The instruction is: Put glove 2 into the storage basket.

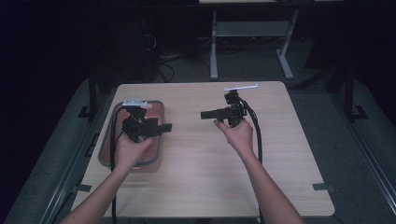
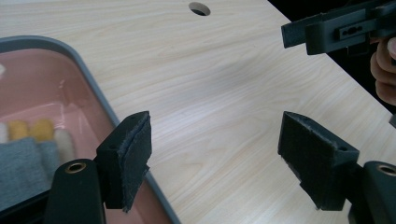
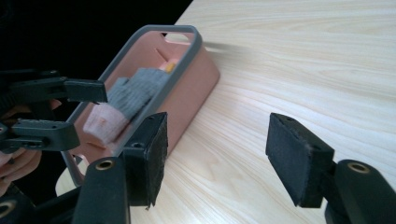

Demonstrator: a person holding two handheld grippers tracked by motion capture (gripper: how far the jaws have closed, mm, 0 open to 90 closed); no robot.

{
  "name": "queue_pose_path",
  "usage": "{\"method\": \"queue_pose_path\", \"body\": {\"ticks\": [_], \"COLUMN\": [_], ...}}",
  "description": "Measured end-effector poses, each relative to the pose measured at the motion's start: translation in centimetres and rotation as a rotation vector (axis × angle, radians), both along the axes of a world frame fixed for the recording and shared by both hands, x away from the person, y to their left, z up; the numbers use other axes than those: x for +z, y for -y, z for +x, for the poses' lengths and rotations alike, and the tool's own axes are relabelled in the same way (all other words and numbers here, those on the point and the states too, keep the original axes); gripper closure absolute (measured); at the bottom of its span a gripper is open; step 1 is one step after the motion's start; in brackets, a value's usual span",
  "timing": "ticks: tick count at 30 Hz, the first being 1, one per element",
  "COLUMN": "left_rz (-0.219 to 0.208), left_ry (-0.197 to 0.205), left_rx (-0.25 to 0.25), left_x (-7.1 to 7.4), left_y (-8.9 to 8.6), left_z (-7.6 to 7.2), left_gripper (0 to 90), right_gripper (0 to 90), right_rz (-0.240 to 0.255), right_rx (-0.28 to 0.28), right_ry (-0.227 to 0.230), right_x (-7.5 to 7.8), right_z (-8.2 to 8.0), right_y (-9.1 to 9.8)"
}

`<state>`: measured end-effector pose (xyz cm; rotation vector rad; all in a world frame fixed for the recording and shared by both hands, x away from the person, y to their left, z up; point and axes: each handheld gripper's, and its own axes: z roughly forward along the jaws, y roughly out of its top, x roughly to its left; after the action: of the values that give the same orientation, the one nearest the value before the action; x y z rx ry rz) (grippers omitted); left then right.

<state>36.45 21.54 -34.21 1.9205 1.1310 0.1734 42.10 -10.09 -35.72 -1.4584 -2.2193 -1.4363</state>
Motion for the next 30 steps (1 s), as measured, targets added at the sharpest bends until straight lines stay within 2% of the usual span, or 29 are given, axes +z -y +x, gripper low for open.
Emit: {"method": "queue_pose_path", "body": {"ticks": [15, 19, 24, 25, 30], "left_rz": [-0.011, -0.012, -0.014, -0.015, -0.021], "left_ry": [0.001, 0.006, 0.008, 0.006, 0.010], "left_rx": [-0.052, -0.066, -0.077, -0.078, -0.082], "left_x": [-0.3, -0.3, -0.4, -0.5, -0.6], "left_y": [3.0, 3.8, 4.5, 4.6, 5.5], "left_z": [0.1, 0.1, 0.1, 0.2, 0.2], "left_gripper": [25.3, 25.3, 25.2, 25.0, 24.0], "right_gripper": [37.1, 36.4, 35.9, 35.6, 35.3], "right_rz": [-0.006, -0.005, 0.008, 0.009, 0.008], "right_rx": [-0.049, -0.068, -0.095, -0.097, -0.101], "right_ry": [-0.014, -0.006, -0.009, -0.021, -0.015], "right_x": [-0.7, -1.0, -1.4, -1.4, -1.6], "right_z": [-0.8, -1.1, -1.4, -1.5, -1.6], "right_y": [3.3, 4.7, 6.1, 6.2, 7.1]}}
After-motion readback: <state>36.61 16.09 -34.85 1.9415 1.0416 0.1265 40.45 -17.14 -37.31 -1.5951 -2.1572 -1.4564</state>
